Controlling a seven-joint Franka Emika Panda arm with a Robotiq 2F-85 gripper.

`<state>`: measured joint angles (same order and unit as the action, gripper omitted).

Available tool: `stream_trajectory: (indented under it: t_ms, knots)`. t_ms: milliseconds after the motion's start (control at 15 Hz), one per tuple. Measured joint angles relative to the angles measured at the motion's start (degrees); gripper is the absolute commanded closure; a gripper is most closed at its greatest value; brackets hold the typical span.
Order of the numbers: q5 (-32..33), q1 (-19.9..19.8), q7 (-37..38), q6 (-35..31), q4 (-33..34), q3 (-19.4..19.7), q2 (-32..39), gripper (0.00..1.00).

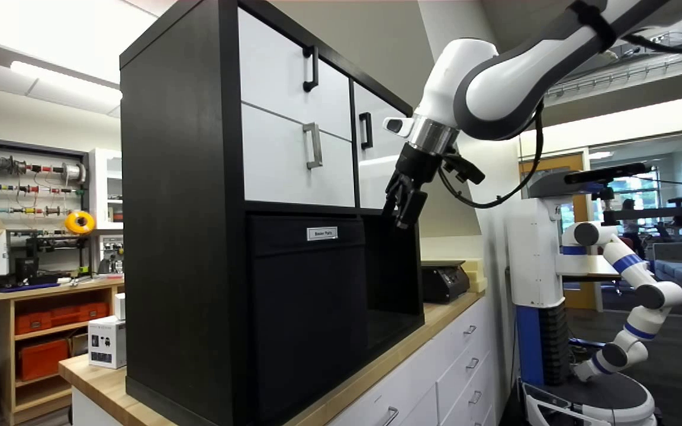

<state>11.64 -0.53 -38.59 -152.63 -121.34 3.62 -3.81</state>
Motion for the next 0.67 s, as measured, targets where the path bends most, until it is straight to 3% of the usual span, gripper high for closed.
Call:
stream_trajectory:
  t_ms: [667]
  knots:
    - [-2.4,0.0,-9.08,-6.44,5.29,-0.14,5.2,0.0]
